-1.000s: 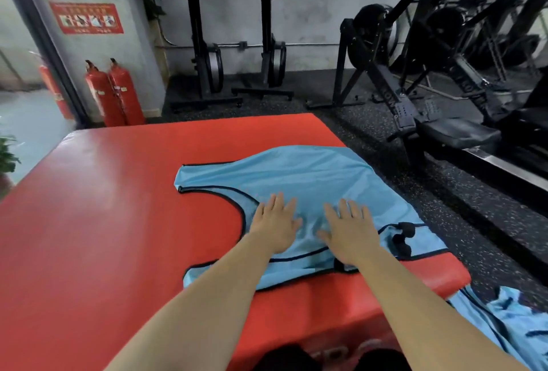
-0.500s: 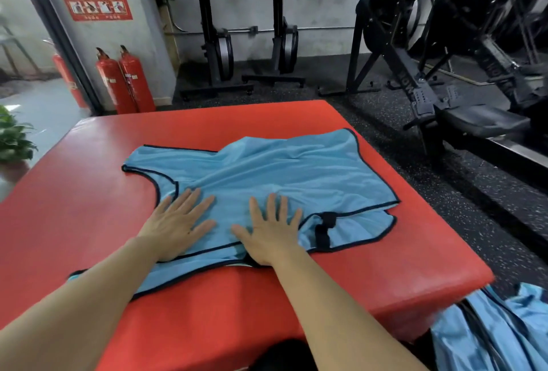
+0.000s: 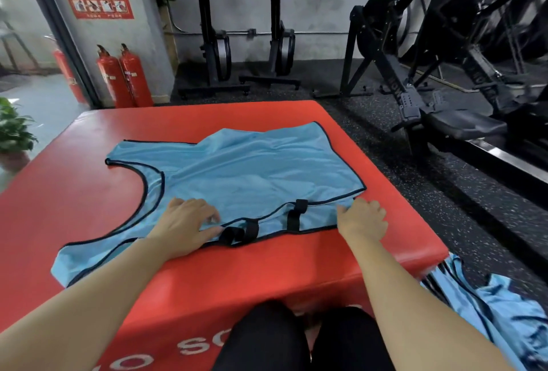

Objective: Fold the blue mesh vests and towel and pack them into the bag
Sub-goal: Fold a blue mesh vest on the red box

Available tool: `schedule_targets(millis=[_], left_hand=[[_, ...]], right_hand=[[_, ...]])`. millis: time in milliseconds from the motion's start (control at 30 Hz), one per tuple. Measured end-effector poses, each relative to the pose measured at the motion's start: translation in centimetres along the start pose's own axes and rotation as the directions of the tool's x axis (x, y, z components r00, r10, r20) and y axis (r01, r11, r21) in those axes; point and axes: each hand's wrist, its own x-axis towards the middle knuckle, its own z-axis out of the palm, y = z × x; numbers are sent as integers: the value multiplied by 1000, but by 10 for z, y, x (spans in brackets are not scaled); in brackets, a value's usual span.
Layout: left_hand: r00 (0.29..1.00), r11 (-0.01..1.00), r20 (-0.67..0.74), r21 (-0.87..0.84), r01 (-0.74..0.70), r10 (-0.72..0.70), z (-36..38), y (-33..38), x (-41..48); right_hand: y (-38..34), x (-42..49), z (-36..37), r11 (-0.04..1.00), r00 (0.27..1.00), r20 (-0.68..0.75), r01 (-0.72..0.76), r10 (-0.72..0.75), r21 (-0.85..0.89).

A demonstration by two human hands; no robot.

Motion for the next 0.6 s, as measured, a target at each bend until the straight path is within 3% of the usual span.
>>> schedule_targets(millis=[233, 400, 600], left_hand=[[986, 990, 127, -84, 117, -105, -11, -26, -31], [975, 976, 153, -122, 181, -161, -12, -17, -41], [995, 997, 75, 56, 54, -58, -19, -21, -53]], right_hand=[[7, 15, 8, 999, 1000, -15, 4, -4, 37], [9, 20, 4, 993, 996, 12, 82, -83, 80], [42, 31, -8, 993, 995, 7, 99, -100, 65]])
